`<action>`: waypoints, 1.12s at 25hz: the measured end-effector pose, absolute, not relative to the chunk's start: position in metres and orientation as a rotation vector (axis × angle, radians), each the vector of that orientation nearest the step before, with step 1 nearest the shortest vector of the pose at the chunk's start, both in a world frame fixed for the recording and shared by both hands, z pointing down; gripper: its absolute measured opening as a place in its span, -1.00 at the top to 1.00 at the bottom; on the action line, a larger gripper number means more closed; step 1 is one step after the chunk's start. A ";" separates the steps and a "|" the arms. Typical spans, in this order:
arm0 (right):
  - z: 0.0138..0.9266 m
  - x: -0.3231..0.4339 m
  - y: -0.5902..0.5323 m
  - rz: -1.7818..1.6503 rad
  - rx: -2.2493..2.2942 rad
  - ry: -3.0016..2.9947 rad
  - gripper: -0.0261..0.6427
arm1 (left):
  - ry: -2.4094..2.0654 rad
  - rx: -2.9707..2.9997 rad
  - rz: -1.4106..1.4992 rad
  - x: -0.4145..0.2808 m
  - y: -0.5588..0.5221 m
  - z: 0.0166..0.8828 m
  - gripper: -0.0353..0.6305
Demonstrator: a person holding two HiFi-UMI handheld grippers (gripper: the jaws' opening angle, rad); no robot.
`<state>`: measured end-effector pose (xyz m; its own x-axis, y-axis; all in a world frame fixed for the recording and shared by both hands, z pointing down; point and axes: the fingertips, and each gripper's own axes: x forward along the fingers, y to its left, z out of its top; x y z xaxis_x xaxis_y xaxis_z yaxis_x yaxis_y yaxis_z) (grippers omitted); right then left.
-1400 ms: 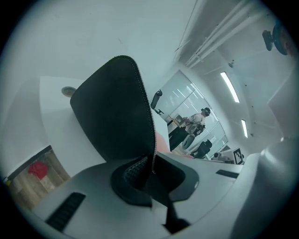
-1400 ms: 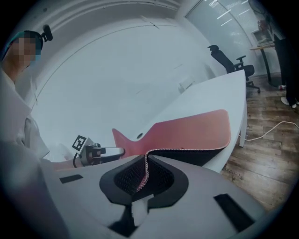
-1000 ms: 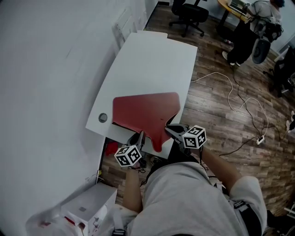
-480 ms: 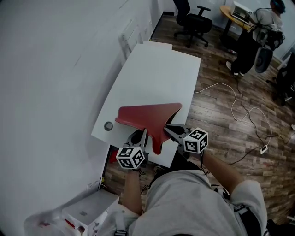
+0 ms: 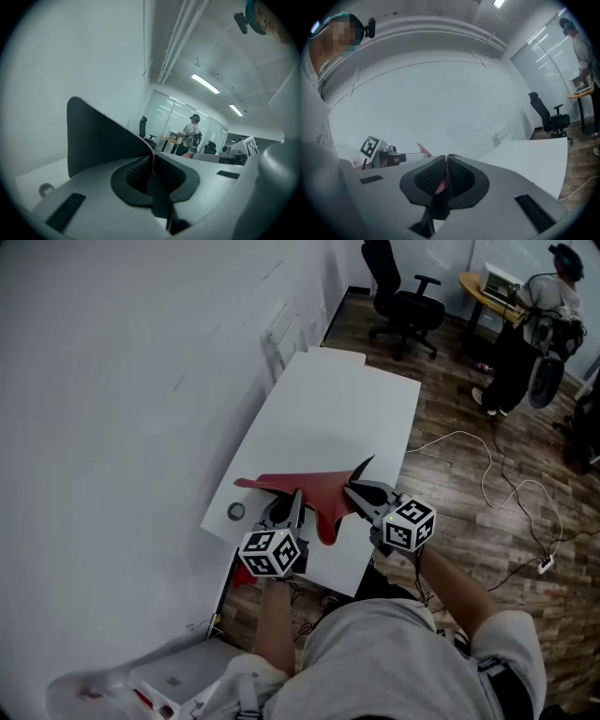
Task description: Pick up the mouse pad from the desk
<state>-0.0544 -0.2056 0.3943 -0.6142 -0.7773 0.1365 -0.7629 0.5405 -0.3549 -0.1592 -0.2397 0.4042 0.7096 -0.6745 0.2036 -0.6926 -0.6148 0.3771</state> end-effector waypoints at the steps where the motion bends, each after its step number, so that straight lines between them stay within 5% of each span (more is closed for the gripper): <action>1: 0.388 -0.054 -0.209 -0.572 -1.366 2.722 0.77 | -1.059 2.501 0.047 -0.158 -0.242 0.398 0.81; 28: 0.208 -0.022 -0.229 0.117 -1.658 2.433 0.77 | -1.392 2.817 -0.294 -0.146 -0.255 0.227 0.81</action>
<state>-0.0222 -0.2294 0.2076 -0.3538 -0.9127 -0.2046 -0.9281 0.3697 -0.0442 -0.1455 -0.2547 0.2271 0.5937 -0.7859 -0.1726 -0.7886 -0.6110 0.0695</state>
